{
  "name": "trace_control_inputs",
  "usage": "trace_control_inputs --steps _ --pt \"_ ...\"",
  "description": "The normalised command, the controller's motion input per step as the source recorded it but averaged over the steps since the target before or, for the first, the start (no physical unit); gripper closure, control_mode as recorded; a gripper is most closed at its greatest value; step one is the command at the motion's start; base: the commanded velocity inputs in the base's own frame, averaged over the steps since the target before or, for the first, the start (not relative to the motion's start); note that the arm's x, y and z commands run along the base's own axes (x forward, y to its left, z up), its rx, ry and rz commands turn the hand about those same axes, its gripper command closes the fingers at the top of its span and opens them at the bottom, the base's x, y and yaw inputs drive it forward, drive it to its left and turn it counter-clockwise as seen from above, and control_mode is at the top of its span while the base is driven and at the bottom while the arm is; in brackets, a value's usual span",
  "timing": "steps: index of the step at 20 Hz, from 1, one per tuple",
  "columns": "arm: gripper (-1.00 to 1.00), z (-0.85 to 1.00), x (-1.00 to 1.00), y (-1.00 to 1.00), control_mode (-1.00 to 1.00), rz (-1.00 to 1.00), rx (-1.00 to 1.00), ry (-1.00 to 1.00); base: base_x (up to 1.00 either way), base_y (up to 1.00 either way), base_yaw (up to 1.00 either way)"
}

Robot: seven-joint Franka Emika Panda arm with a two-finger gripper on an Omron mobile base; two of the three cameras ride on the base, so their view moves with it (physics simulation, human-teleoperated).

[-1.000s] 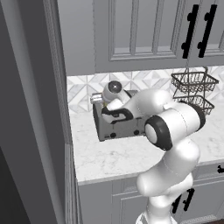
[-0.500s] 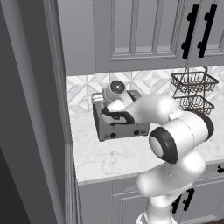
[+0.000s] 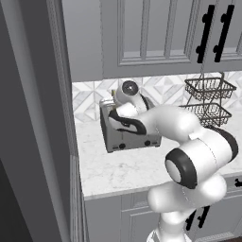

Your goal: Start the toaster. Once the lever pops up, take the bread to the plate on the dining counter.

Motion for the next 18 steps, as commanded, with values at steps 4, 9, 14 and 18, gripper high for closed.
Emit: trace_control_inputs --steps 4,9,14,18 --pt "1.00 0.11 -0.49 0.00 -1.00 0.00 0.00 0.02 0.00 0.00 0.00" --pt "1.00 0.22 -0.49 -0.01 -1.00 0.00 0.00 0.02 0.00 0.00 0.00" --pt "1.00 0.16 -0.67 -0.12 -1.00 0.00 0.00 0.15 0.00 0.00 0.00" --pt "1.00 0.06 -0.80 -0.30 -1.00 0.00 0.00 0.17 0.00 0.00 0.00"
